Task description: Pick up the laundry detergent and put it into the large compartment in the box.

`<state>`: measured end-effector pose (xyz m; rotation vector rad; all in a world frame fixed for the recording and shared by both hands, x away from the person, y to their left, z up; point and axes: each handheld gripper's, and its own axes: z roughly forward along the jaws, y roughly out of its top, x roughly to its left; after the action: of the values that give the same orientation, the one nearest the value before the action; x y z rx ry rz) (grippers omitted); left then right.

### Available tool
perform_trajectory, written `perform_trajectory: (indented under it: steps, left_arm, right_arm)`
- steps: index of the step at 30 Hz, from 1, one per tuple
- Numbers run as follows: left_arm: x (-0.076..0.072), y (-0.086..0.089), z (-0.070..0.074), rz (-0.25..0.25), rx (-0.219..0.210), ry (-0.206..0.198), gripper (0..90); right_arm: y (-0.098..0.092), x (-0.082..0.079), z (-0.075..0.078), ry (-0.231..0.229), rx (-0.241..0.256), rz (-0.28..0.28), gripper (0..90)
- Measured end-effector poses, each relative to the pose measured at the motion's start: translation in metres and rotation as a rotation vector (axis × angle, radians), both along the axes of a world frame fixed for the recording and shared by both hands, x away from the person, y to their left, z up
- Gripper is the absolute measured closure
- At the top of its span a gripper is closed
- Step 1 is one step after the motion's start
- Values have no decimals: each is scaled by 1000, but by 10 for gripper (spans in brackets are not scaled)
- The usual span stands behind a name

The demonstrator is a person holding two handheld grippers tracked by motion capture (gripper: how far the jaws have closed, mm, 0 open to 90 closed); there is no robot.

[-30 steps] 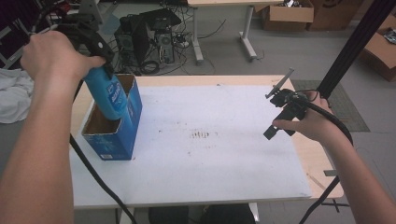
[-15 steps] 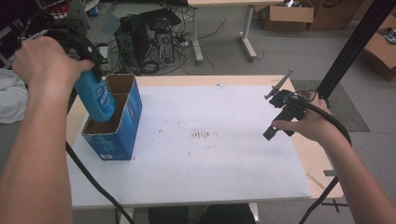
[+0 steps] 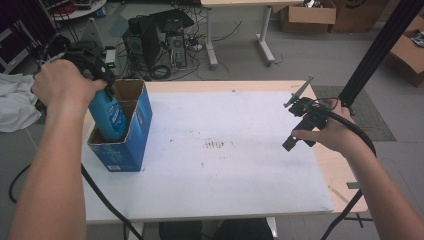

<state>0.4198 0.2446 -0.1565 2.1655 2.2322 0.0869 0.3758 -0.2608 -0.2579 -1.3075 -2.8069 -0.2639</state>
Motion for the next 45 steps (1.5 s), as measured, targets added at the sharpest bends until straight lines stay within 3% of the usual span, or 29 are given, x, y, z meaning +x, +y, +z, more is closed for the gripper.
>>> perform_trajectory:
  steps: [13,26,37,45]
  left_arm:
    - [10,4,-48,-4,-9,59,383]
    - [16,1,-88,-20,-30,98,383]
    - [19,0,-109,-33,-27,131,383]
    - [19,0,-118,-32,-20,134,383]
  right_arm:
    - [-2,1,-5,7,-4,3,215]
    - [-2,3,-8,12,-8,-1,215]
    - [-3,3,-8,13,-7,-2,215]
    - [-4,4,-10,15,-2,-4,215]
